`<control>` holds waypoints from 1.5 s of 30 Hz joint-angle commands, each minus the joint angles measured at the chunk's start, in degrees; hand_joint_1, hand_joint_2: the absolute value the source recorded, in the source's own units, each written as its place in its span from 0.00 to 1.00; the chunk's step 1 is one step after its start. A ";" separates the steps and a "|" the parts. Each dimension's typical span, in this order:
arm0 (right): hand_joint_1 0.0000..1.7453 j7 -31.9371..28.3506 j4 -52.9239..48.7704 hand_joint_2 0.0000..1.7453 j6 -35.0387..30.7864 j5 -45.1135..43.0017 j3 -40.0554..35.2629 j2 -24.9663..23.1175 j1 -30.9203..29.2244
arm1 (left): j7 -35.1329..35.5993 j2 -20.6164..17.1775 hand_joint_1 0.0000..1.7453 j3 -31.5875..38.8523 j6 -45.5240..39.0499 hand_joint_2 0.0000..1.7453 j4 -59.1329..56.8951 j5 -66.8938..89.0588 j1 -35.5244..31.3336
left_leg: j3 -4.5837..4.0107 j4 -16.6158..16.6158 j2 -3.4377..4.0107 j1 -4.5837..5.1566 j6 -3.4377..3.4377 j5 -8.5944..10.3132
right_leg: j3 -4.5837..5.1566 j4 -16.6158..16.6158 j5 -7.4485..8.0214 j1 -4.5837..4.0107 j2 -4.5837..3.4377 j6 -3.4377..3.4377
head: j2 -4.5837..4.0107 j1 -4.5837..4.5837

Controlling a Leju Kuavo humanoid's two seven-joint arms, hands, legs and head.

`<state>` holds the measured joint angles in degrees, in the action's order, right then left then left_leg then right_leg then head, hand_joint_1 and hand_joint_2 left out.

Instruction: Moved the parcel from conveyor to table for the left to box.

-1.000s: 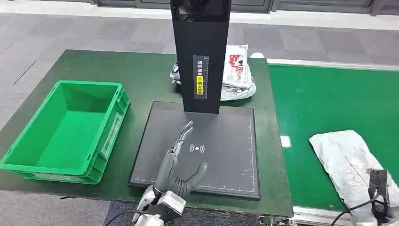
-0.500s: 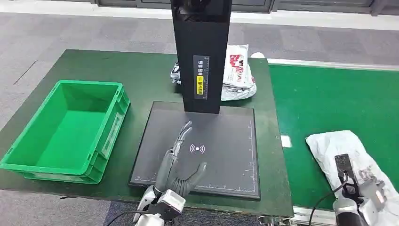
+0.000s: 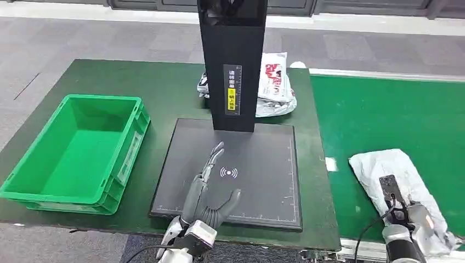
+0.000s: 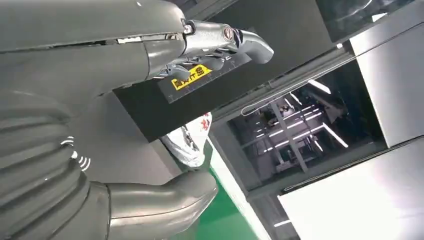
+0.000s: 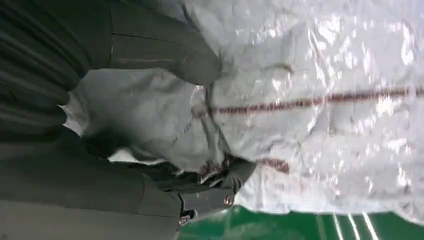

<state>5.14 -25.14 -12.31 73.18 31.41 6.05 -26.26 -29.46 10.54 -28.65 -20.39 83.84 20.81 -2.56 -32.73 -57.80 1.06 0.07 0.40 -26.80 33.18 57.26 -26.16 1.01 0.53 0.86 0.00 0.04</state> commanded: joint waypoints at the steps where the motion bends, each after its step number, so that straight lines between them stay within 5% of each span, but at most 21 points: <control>1: 1.00 -0.02 6.02 1.00 2.65 -0.30 -2.74 -1.07 -1.16 | 0.07 -1.14 0.00 -1.60 -0.41 1.00 -3.18 -0.22 -1.27 | 0.05 0.18 -0.02 -0.13 0.07 0.13 | -0.08 -0.25 0.18 -0.13 -0.14 -0.12 | 0.00 0.00; 9: 1.00 -2.87 7.14 1.00 7.88 -5.35 0.36 -1.10 -0.55 | -0.51 -1.13 0.00 -1.63 -0.78 1.00 -4.00 -0.71 -1.14 | 0.29 0.23 -0.11 -0.18 0.07 0.16 | -0.33 -0.31 0.16 -0.21 -0.04 -0.12 | 0.00 0.00; 14: 1.00 -11.44 7.01 1.00 15.03 -19.69 11.06 -1.50 -0.78 | -1.76 -1.32 0.00 -1.50 -0.69 1.00 -4.98 -1.30 -1.26 | 0.40 0.13 -0.09 -0.15 0.09 0.08 | -0.44 -0.21 0.08 -0.26 -0.01 -0.08 | 0.00 0.00; 16: 1.00 -18.36 6.21 1.00 23.04 -30.92 18.13 -2.43 -1.62 | -2.92 -1.47 0.00 -1.15 -1.27 1.00 -5.61 -1.68 -1.01 | 0.41 0.18 0.02 -0.14 0.12 0.10 | -0.39 -0.25 0.13 -0.26 -0.15 -0.10 | 0.00 0.00; 19: 1.00 -22.26 4.26 1.00 27.18 -37.90 19.81 -3.51 -2.05 | -3.60 -1.50 0.00 -0.95 -1.46 1.00 -5.98 -1.85 -1.00 | 0.25 0.06 0.35 -0.15 0.15 -0.10 | -0.46 -0.16 0.12 -0.29 -0.49 -0.12 | 0.00 -0.02; 28: 1.00 -23.70 -2.72 1.00 31.57 -52.72 11.25 -5.75 -1.45 | -3.72 -1.39 0.00 -0.91 -1.30 1.00 -6.22 -1.87 -1.72 | 0.12 0.10 0.48 -0.20 0.16 -0.13 | -0.41 -0.20 0.10 -0.29 -0.57 -0.16 | 0.00 0.00; 35: 1.00 -18.73 -27.99 1.00 32.94 -78.08 -8.23 -10.22 7.17 | -4.29 -1.10 0.00 -0.59 -1.85 1.00 -6.55 -1.42 -1.09 | 0.28 0.06 0.26 -0.21 0.16 -0.03 | -0.23 -0.07 0.11 -0.18 -0.42 -0.20 | 0.00 0.00; 45: 1.00 -18.56 -43.92 1.00 30.30 -85.67 -24.11 -10.84 13.73 | -4.45 -0.91 0.00 -0.11 -2.02 1.00 -6.18 -0.47 0.04 | 0.15 0.10 0.00 -0.19 0.13 0.00 | -0.15 -0.11 0.09 -0.17 -0.23 -0.17 | 0.00 -0.02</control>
<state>-13.44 -53.67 19.82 -11.59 23.82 -3.24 -16.92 -33.88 10.51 -28.65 -22.14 79.84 19.82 -2.85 -32.62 -57.80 0.91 -0.13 0.48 -26.82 32.96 57.21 -26.13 0.84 0.55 0.78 0.00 0.02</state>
